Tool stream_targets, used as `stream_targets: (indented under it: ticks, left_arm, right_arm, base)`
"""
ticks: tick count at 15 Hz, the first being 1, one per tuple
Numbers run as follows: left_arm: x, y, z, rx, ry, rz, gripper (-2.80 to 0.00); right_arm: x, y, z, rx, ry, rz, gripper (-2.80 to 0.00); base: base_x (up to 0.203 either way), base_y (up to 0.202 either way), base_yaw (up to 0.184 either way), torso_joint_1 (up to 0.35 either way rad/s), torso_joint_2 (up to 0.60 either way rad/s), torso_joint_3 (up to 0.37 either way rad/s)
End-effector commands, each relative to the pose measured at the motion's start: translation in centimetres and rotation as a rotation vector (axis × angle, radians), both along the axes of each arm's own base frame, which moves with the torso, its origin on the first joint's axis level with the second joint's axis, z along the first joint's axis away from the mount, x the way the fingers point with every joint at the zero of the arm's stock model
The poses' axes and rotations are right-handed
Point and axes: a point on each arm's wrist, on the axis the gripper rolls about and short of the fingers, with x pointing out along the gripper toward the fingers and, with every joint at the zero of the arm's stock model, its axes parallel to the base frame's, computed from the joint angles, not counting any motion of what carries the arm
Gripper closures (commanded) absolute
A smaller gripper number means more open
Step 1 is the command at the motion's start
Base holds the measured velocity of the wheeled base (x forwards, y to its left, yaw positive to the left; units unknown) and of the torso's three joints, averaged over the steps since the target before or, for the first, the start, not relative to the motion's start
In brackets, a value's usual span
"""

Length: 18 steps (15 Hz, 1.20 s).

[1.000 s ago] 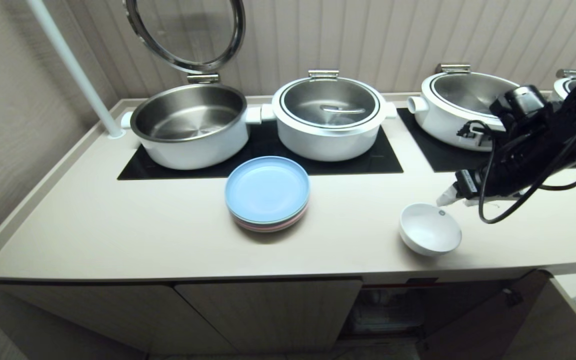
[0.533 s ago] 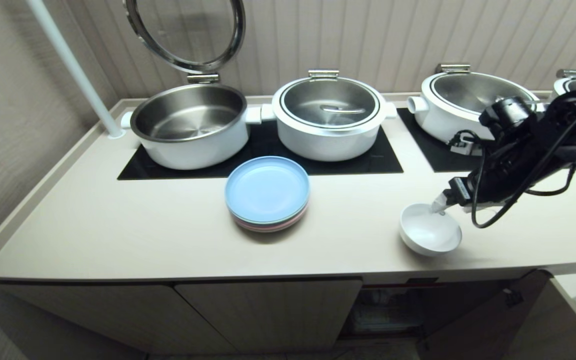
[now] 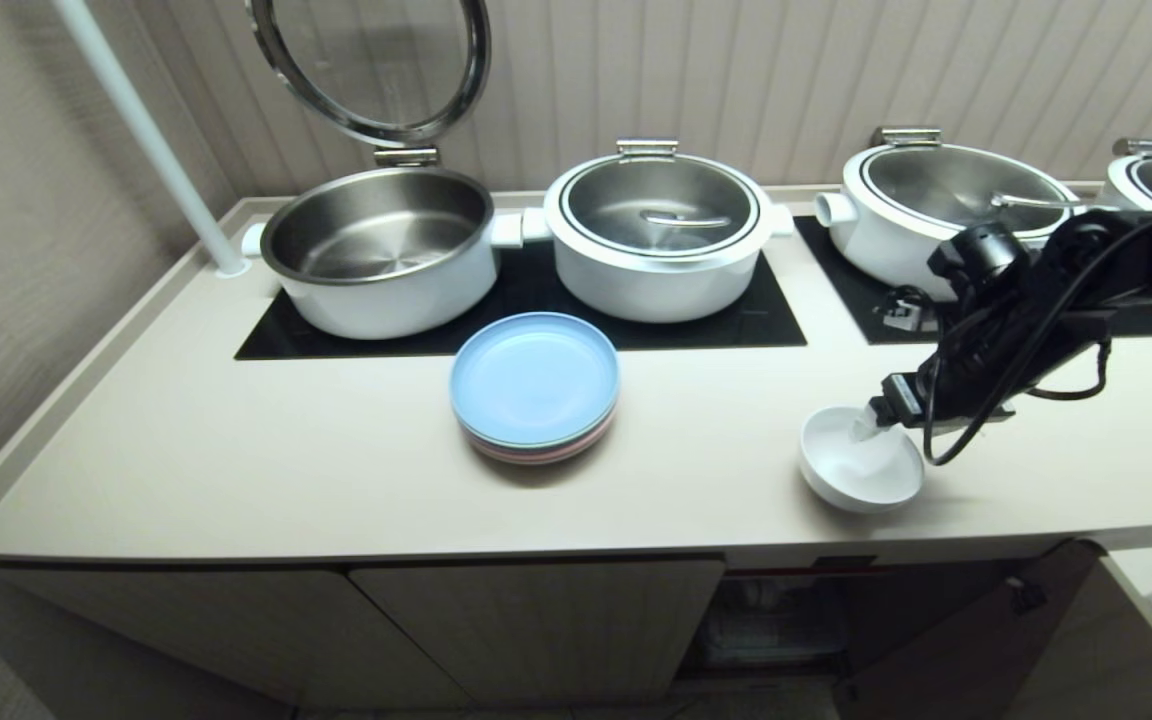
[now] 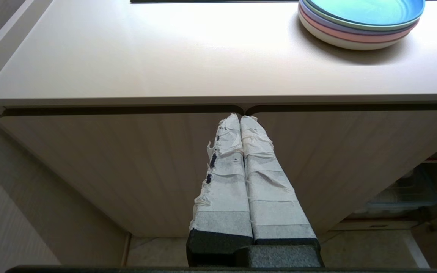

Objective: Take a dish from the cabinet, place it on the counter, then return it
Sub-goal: Pick up the bowl from the table

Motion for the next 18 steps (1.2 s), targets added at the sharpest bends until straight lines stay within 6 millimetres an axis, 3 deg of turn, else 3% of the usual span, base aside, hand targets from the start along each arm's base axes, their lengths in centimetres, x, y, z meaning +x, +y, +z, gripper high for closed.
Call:
stream_targets:
  ticks: [1, 10, 18]
  left_arm:
    - [0.0, 0.0, 0.0, 0.0, 0.0, 0.0, 0.0]
    - [0.0, 0.0, 0.0, 0.0, 0.0, 0.001, 0.0]
    - [0.0, 0.0, 0.0, 0.0, 0.0, 0.0, 0.0]
  right_arm:
    - [0.8, 0.1, -0.9, -0.002, 0.018, 0.002, -2.8]
    - [2.6, 0.6, -2.6, 0.005, 0.001, 0.005, -2.8]
    - [2.8, 0.5, -2.7, 0.006, -0.001, 0.004, -2.8]
  base:
    - [0.0, 0.0, 0.0, 0.0, 0.0, 0.0]
    - [0.0, 0.0, 0.0, 0.0, 0.0, 0.0]
    - [0.0, 0.0, 0.0, 0.0, 0.0, 0.0]
